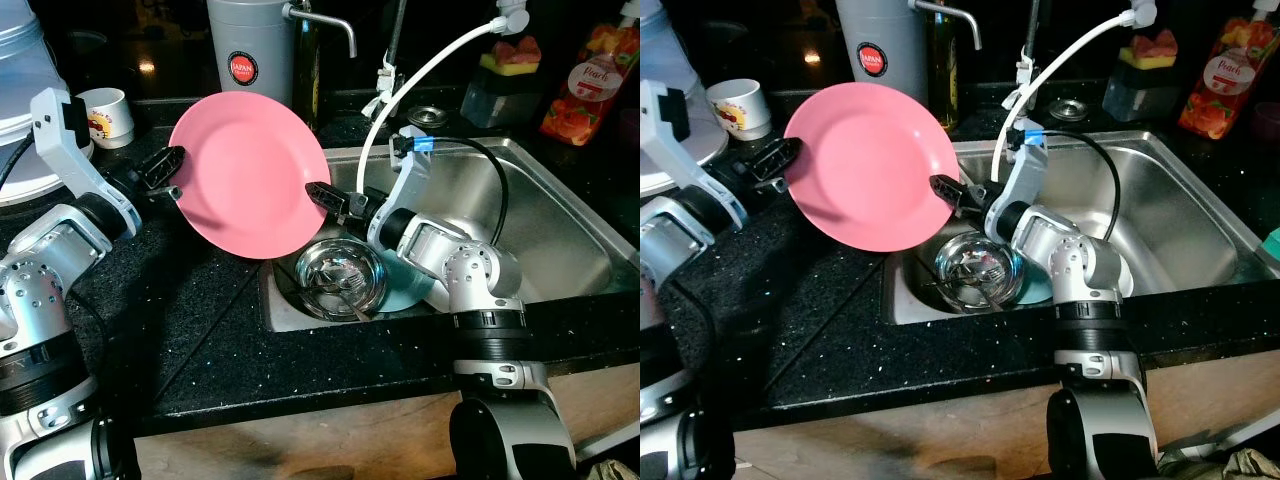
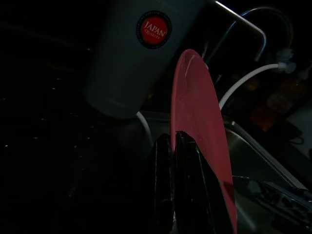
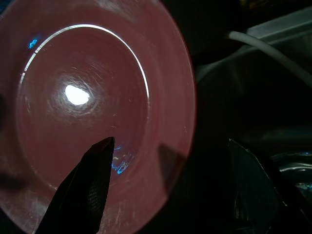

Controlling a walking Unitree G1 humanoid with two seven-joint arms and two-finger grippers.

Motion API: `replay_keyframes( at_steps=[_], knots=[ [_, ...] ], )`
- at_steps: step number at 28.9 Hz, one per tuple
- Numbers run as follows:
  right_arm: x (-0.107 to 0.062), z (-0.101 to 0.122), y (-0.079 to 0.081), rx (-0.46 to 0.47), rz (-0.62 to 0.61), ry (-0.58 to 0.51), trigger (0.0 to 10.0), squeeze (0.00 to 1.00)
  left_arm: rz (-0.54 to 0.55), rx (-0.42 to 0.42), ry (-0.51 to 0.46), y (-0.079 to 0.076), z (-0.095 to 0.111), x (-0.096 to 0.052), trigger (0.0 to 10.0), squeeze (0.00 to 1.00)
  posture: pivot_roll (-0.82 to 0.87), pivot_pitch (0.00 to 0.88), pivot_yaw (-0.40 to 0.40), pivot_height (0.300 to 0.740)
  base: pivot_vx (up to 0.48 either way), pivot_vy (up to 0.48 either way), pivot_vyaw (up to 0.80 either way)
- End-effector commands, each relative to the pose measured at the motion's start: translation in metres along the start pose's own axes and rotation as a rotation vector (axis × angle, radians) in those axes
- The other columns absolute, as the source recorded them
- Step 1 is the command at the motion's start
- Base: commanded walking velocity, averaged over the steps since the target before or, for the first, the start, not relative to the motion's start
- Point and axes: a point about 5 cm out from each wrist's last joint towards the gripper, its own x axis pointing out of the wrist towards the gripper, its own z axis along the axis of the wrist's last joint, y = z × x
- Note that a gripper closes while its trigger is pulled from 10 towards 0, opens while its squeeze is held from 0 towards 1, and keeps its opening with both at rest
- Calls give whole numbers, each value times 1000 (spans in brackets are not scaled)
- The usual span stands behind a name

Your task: Kitchen organization

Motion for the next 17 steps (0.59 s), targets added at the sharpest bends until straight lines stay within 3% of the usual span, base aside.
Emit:
replay_keyframes(
  at_steps=[1, 4, 7, 13, 17],
  knots=[
    [-1, 3, 0, 15, -1, -6, 10000, 0, 5, -1, -20, 2, 4, -2, 0, 0, 24, 13, -13, 740, 0, 0, 0],
    [-2, 5, -2, 34, -12, -16, 10000, 0, -1, -38, -56, 4, 10, -4, 0, 0, 25, 13, -12, 740, 0, 0, 0],
    [-2, 6, -1, 110, 13, -26, 10000, 0, -16, -89, -87, 4, 14, -5, 0, 0, 26, 13, -12, 740, 0, 0, 0],
    [-1, 5, 9, 242, 107, -17, 10000, 0, -36, -146, -86, 2, 9, -2, 0, 0, 25, 13, -9, 740, 0, 0, 0],
    [-1, 5, 13, 281, 141, -19, 10000, 0, -44, -170, -83, 0, 6, 0, 0, 0, 24, 13, -9, 740, 0, 0, 0]
  ],
)
